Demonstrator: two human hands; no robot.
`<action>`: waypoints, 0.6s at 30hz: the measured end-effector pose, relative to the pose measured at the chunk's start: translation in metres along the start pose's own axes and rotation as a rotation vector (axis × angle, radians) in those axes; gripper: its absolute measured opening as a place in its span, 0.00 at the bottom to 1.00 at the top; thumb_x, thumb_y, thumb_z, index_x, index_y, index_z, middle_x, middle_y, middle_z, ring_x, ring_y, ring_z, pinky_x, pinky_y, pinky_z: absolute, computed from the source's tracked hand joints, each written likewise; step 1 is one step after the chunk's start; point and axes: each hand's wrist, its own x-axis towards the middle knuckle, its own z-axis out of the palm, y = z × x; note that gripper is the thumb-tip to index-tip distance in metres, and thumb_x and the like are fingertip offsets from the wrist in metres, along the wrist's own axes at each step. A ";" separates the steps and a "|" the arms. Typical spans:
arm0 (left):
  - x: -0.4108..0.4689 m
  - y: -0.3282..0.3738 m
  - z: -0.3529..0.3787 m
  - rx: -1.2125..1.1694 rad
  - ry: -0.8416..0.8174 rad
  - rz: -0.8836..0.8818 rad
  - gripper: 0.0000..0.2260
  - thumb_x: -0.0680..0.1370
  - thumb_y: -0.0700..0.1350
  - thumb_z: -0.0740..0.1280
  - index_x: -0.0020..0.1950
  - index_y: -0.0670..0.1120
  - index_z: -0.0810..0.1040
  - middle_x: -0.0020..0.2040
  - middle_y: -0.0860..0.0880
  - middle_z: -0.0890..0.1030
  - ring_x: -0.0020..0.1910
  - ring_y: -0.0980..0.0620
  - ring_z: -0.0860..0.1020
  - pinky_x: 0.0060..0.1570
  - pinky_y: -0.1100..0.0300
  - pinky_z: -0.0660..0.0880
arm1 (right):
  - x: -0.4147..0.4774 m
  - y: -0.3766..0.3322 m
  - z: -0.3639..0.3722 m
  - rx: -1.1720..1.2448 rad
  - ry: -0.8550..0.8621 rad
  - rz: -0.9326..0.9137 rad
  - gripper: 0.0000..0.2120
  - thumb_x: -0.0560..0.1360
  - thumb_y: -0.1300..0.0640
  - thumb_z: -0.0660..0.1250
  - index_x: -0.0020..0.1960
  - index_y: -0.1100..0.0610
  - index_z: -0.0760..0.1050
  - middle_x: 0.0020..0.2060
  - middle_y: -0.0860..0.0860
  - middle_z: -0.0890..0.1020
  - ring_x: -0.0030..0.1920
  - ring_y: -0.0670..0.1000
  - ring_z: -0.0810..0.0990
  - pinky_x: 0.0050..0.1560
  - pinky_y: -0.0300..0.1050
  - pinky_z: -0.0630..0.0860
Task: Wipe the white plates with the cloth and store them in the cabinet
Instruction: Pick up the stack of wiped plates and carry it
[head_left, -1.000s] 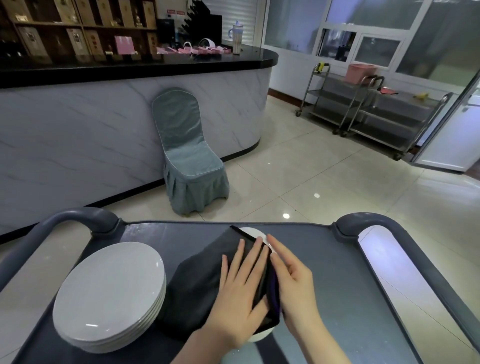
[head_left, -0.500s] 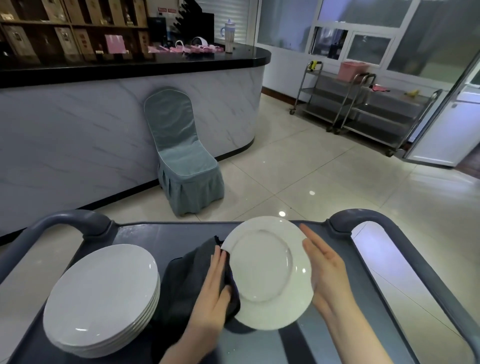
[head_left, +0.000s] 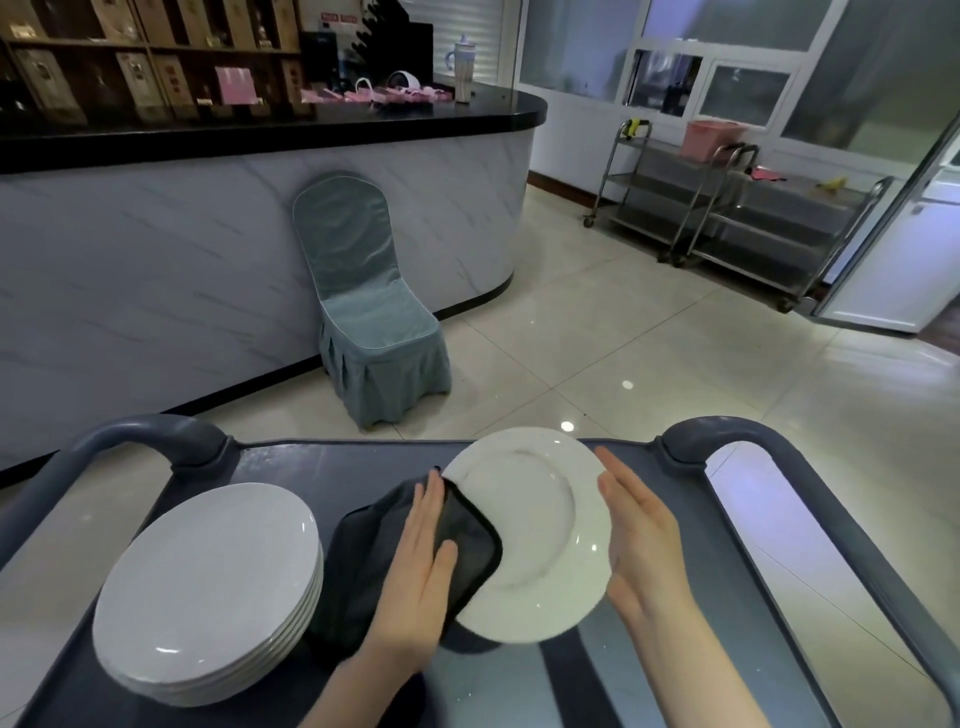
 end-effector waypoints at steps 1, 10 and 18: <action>-0.010 -0.002 0.008 -0.007 0.030 0.016 0.29 0.79 0.52 0.53 0.78 0.61 0.47 0.79 0.65 0.49 0.79 0.60 0.46 0.78 0.52 0.46 | 0.004 0.001 0.001 0.050 0.031 -0.014 0.14 0.81 0.64 0.62 0.65 0.60 0.76 0.56 0.56 0.85 0.57 0.57 0.83 0.60 0.55 0.77; -0.015 0.017 0.051 0.609 -0.124 0.371 0.35 0.75 0.45 0.57 0.81 0.52 0.45 0.81 0.54 0.52 0.79 0.53 0.50 0.75 0.52 0.49 | -0.003 0.043 0.033 -0.013 0.326 -0.110 0.16 0.81 0.63 0.61 0.67 0.55 0.76 0.63 0.47 0.80 0.64 0.49 0.78 0.68 0.49 0.72; -0.020 -0.018 0.038 0.699 -0.277 0.116 0.40 0.70 0.47 0.55 0.80 0.49 0.43 0.81 0.53 0.44 0.79 0.54 0.42 0.75 0.60 0.36 | 0.001 0.025 0.028 0.096 0.304 -0.076 0.17 0.81 0.64 0.62 0.69 0.58 0.74 0.63 0.52 0.80 0.62 0.52 0.80 0.65 0.50 0.74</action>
